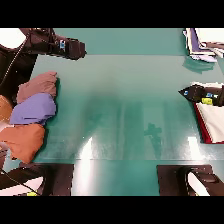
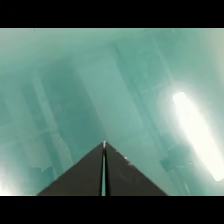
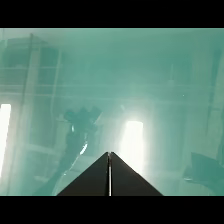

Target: Fold the shirts.

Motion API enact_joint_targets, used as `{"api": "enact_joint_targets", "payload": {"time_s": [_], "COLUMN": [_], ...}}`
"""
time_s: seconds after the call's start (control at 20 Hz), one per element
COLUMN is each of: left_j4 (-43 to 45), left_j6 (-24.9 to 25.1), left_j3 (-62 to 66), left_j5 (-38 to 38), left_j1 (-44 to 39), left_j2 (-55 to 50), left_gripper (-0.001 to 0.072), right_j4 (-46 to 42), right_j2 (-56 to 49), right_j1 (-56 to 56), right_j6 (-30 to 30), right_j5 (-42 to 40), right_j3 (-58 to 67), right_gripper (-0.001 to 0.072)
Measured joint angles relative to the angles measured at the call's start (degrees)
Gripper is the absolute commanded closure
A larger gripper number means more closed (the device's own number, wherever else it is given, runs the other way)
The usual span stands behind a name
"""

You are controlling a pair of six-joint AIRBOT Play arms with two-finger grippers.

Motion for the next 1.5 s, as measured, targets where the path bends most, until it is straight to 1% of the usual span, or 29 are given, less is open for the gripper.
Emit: {"api": "enact_joint_targets", "payload": {"time_s": [0.65, 0.7, 0.75, 0.8, 0.85, 1.0, 1.15, 1.3, 1.5], "left_j4": [-0.2, -0.3, -0.2, 0.5, 2.4, 14.3, 23.1, 26.4, 26.8], "left_j6": [0.0, 0.0, 0.2, 0.8, 1.2, 0.2, -2.3, -4.2, -5.3], "left_j3": [0.0, 0.0, 0.0, 0.0, 0.0, -0.6, -4.3, -10.6, -15.1], "left_j5": [0.4, 0.8, 1.3, 1.6, 1.5, 0.2, -0.2, 2.1, 5.7], "left_j1": [0.0, 0.0, 0.0, 0.1, 0.5, 3.1, 9.2, 15.6, 21.6], "left_j2": [0.0, 0.0, 0.0, 0.0, 0.0, -0.3, -1.5, -4.3, -10.9], "left_gripper": [0.0683, 0.0624, 0.0255, 0.0004, 0.0067, 0.0064, 0.0064, 0.0064, 0.0065], "right_j4": [0.1, 0.1, 0.1, 0.1, 0.1, 0.3, 0.5, 0.6, 0.6], "right_j2": [0.0, 0.0, 0.0, 0.0, 0.0, 0.0, 0.0, 0.0, 0.0], "right_j1": [0.2, 0.2, 0.2, 0.2, 0.2, 0.2, 0.2, 0.2, 0.2], "right_j6": [0.0, 0.0, 0.0, 0.0, 0.0, 0.0, 0.0, 0.0, 0.0], "right_j5": [-0.1, -0.1, -0.1, -0.1, -0.1, -0.1, -0.1, -0.2, -0.5], "right_j3": [0.0, 0.0, 0.0, 0.0, 0.0, 0.0, 0.0, 0.0, 0.0], "right_gripper": [0.0691, 0.0692, 0.0691, 0.0691, 0.0691, 0.0691, 0.0691, 0.0691, 0.0691]}}
